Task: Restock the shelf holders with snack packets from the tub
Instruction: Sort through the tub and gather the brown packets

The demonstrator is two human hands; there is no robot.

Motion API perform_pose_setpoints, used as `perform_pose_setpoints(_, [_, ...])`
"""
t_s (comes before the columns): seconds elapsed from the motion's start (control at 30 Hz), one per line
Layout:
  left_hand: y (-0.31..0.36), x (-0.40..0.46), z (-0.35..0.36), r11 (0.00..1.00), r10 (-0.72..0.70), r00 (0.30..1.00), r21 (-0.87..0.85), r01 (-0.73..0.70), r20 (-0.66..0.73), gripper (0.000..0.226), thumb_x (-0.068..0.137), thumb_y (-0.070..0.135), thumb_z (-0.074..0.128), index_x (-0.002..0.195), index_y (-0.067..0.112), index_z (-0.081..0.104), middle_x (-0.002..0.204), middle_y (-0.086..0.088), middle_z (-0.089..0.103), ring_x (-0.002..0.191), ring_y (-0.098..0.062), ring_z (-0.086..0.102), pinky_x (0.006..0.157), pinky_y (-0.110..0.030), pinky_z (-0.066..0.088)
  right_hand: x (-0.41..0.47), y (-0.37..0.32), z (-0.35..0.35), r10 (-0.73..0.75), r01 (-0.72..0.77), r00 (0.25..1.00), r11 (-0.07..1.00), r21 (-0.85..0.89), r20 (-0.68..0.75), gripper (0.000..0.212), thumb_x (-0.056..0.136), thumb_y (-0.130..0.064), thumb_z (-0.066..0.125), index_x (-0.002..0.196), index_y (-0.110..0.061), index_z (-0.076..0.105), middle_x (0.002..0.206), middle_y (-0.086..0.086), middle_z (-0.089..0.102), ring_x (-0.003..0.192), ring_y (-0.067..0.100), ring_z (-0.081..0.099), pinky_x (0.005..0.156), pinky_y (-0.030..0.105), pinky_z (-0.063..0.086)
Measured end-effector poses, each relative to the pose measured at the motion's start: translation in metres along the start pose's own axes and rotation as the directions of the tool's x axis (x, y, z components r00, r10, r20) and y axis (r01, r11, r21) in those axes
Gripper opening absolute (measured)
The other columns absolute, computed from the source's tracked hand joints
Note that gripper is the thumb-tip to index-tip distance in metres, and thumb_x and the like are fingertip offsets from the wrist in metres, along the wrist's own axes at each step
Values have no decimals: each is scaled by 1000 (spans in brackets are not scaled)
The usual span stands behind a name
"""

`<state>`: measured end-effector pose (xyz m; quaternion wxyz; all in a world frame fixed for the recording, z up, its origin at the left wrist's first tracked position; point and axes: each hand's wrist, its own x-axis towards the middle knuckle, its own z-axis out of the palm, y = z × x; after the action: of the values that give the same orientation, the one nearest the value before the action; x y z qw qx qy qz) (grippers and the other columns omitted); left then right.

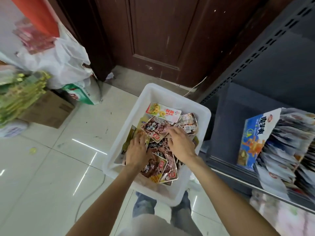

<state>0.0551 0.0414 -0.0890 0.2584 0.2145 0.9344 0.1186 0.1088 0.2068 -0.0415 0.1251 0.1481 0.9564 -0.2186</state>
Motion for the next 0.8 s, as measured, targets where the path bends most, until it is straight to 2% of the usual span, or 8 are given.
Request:
perform_pose_setpoints(0.17, [-10, 5, 9, 997, 49, 998, 67, -46, -42, 64, 96, 44, 41, 149, 16, 19, 153, -8, 24, 138, -24, 27, 111, -36, 30, 61, -5, 8, -55, 54, 998, 991, -124, -3, 44, 98, -19, 45, 141, -15, 41, 151, 7, 35, 140, 23, 30, 115, 34, 17])
perform_pose_setpoints(0.3, [-14, 1, 12, 992, 101, 992, 80, -94, -81, 48, 96, 40, 44, 139, 19, 35, 145, -6, 35, 131, -23, 36, 107, -34, 36, 79, -13, 23, -162, 189, 972, 970, -155, 172, 52, 100, -37, 40, 148, -21, 28, 158, 2, 22, 146, 20, 14, 117, 35, 1])
perform_pose_setpoints(0.37, [-14, -1, 13, 994, 104, 992, 36, -101, -74, 46, 97, 38, 45, 138, 19, 37, 144, -7, 36, 130, -24, 40, 105, -35, 40, 70, -13, 34, -207, 268, 936, 944, -192, 286, 56, 99, -48, 36, 149, -25, 26, 159, -3, 15, 147, 17, 5, 117, 38, -4])
perform_pose_setpoints(0.43, [-13, -1, 12, 996, 91, 994, -4, -92, -63, 49, 96, 35, 49, 139, 16, 36, 143, -11, 34, 127, -26, 43, 102, -34, 44, 56, -2, 39, -192, 275, 930, 930, -246, 314, 55, 99, -49, 35, 149, -26, 26, 159, -6, 10, 147, 14, -1, 116, 38, -9])
perform_pose_setpoints(0.53, [-11, 4, 11, 998, 34, 998, -60, -37, -52, 51, 93, 29, 54, 138, 16, 34, 137, -14, 34, 116, -27, 51, 93, -34, 49, 35, 18, 37, -118, 182, 967, 941, -285, 228, 48, 100, -45, 32, 142, -22, 39, 157, -6, 23, 147, 13, 5, 118, 39, -5])
perform_pose_setpoints(0.67, [-11, 5, 14, 997, 29, 997, -69, -33, -69, 57, 95, 32, 51, 144, 13, 28, 147, -16, 28, 126, -27, 43, 101, -35, 44, 21, 12, 38, -68, 114, 985, 947, -300, 160, 46, 99, -43, 37, 136, -18, 45, 148, 0, 41, 143, 20, 21, 118, 44, 6])
perform_pose_setpoints(0.73, [-10, 0, 18, 996, 57, 995, -65, -62, -79, 60, 94, 34, 52, 145, 12, 30, 149, -15, 29, 134, -27, 35, 110, -34, 34, 23, -2, 40, -119, 153, 984, 945, -290, 131, 47, 97, -41, 44, 139, -20, 41, 148, 3, 39, 141, 27, 24, 118, 45, 12])
perform_pose_setpoints(0.8, [-8, -6, 21, 994, 84, 993, -60, -89, -85, 60, 93, 33, 56, 145, 13, 33, 148, -12, 33, 135, -27, 34, 111, -33, 29, 28, -14, 42, -196, 239, 966, 924, -298, 167, 57, 94, -34, 52, 146, -22, 31, 156, 3, 23, 145, 28, 13, 119, 47, 7])
